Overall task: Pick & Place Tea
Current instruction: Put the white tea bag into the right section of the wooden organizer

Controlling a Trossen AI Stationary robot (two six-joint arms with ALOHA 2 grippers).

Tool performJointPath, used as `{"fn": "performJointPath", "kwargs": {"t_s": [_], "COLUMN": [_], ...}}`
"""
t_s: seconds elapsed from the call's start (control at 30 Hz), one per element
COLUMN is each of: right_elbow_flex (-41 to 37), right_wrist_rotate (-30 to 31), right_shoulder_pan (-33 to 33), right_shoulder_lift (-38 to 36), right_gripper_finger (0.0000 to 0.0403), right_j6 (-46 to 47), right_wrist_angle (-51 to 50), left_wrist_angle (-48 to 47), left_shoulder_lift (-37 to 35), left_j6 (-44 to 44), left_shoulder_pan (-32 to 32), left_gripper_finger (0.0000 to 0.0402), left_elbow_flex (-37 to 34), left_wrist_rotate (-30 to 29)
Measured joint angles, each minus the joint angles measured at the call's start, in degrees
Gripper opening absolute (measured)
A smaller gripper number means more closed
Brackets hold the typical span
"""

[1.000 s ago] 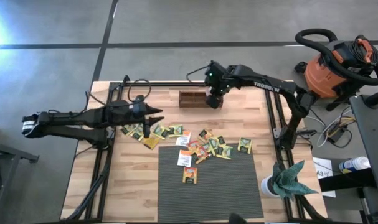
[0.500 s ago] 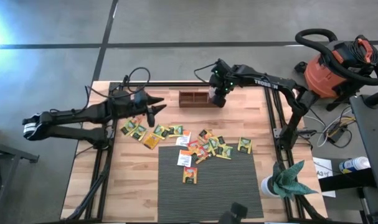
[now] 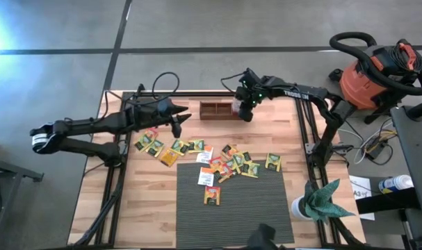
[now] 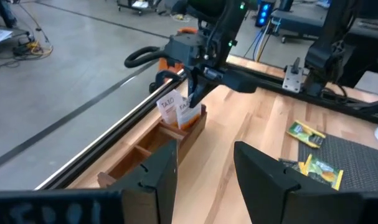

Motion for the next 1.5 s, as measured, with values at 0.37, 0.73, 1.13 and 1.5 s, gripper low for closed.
{"fn": "performJointPath", "kwargs": {"t_s": [0.37,0.73,1.13,1.5], "right_elbow_flex": [-1.5,-0.2,7.2,4.7], "right_wrist_rotate": [4.2,9.8,2.3,4.1], "right_shoulder_pan": [-0.2,0.0,8.7,22.7], "right_shoulder_lift": [0.0,-0.5,-3.4,-3.7], "right_gripper_finger": [0.0023,0.0138,0.0162,0.0149], "right_j6": [-4.2,-4.4,10.5,23.7], "right_wrist_angle": [2.9,3.5,3.2,-14.1], "left_wrist_angle": [0.0,-2.9,-39.3,-34.3], "left_shoulder_lift": [0.8,0.7,3.4,8.5], "left_j6": [-0.1,-0.2,-10.6,9.5], "left_shoulder_pan": [1.4,2.3,5.0,1.0], "left_gripper_finger": [0.0151,0.0152,0.0152,0.0152], "left_elbow_flex": [0.7,0.8,0.8,0.7], "left_wrist_rotate": [0.0,0.0,1.0,6.6]}}
